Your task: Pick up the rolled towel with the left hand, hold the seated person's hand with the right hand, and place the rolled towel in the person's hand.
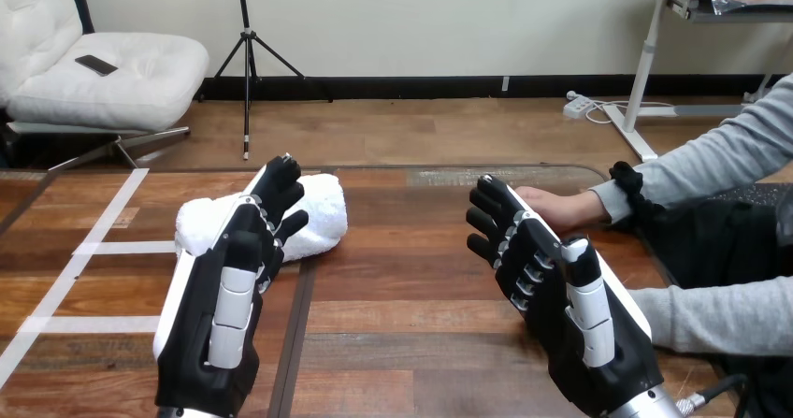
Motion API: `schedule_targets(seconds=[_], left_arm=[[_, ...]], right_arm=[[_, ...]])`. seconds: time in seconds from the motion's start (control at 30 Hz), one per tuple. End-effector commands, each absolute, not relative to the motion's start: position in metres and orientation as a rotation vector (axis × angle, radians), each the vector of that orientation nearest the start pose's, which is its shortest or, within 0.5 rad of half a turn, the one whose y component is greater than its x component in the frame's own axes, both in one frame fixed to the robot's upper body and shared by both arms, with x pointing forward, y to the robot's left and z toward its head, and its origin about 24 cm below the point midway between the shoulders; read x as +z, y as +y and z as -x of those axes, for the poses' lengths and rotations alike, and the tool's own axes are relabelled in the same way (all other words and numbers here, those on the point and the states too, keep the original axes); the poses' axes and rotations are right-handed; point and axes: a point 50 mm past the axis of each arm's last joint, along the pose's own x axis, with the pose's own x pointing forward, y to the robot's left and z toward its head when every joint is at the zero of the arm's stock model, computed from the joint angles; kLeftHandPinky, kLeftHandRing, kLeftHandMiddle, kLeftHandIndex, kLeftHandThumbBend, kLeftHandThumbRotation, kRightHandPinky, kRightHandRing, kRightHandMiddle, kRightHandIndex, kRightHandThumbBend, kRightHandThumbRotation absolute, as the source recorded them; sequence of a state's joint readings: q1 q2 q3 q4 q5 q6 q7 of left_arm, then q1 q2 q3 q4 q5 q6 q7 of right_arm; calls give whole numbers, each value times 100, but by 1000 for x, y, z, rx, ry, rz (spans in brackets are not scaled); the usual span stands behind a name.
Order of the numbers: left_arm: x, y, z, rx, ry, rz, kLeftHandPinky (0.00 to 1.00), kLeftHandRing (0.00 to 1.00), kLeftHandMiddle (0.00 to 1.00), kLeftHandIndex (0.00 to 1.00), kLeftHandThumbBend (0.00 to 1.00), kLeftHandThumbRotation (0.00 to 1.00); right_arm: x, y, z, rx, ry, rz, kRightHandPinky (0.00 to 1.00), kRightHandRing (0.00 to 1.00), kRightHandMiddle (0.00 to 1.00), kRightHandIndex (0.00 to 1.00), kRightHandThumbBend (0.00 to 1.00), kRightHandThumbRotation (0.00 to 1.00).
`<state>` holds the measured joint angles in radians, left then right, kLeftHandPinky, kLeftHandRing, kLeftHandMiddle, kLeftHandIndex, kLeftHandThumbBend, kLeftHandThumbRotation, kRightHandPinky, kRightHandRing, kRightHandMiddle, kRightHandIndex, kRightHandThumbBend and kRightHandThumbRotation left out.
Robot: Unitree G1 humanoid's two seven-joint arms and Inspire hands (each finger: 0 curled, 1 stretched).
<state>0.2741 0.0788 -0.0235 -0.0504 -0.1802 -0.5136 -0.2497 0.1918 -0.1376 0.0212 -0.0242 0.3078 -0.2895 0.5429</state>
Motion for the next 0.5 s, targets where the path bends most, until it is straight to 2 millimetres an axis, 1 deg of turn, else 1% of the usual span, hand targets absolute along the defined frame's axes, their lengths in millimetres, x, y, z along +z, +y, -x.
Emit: schedule_targets(seconds=[0.0,0.47], left_arm=[[64,161,-195,-189,-400,31,88,92,92,90,74,98],[64,159,-199,-191,-405,33,88,92,91,89,71,98]], right_arm=[[65,-163,-218,515,-302,-70,100,100,99,96,80,100],[69,-168,-216,473,-302,-82,100,99,98,95,78,100]])
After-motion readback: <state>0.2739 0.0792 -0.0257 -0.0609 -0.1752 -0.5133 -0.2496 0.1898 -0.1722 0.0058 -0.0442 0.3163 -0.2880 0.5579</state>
